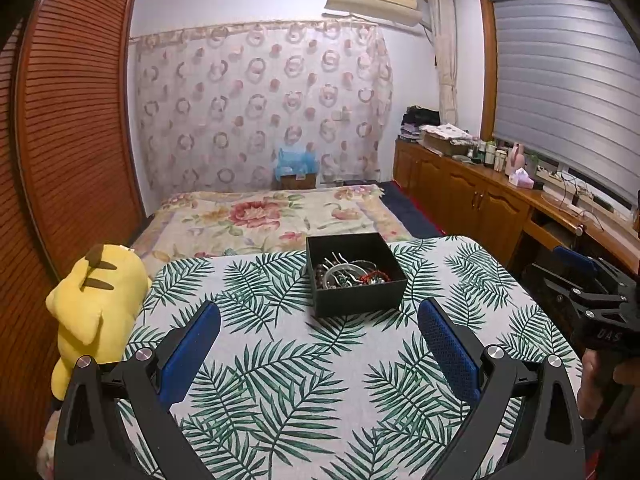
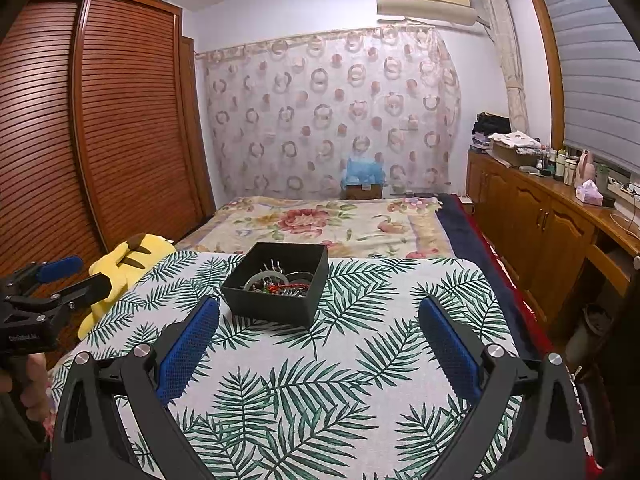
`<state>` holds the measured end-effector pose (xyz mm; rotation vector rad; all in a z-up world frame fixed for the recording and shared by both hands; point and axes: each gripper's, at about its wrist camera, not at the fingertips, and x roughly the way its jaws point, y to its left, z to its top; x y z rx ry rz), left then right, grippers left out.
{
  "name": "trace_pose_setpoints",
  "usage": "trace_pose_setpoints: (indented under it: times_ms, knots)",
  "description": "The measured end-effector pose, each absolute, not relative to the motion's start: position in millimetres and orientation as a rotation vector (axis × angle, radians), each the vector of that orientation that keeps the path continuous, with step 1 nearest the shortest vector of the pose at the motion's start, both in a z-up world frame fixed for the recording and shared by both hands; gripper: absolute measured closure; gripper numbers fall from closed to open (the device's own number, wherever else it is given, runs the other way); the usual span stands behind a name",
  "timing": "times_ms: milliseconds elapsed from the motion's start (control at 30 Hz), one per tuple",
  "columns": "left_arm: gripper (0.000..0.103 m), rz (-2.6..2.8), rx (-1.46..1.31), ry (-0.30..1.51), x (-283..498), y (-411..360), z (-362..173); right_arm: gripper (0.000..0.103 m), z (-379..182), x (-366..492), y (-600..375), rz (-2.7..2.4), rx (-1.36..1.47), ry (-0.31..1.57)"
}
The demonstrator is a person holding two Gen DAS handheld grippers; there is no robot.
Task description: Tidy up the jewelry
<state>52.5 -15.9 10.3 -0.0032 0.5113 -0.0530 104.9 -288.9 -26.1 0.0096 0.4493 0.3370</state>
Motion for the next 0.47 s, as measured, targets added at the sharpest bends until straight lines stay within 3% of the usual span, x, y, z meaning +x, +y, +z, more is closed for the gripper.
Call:
trace_pose_setpoints:
  times_ms: [467]
  knots:
    - [0.008,-0.054,-0.006,0.514,52.8,-18.9,11.0,0.002,-26.5,105.4,-287.2,0.340,0.011,0.451]
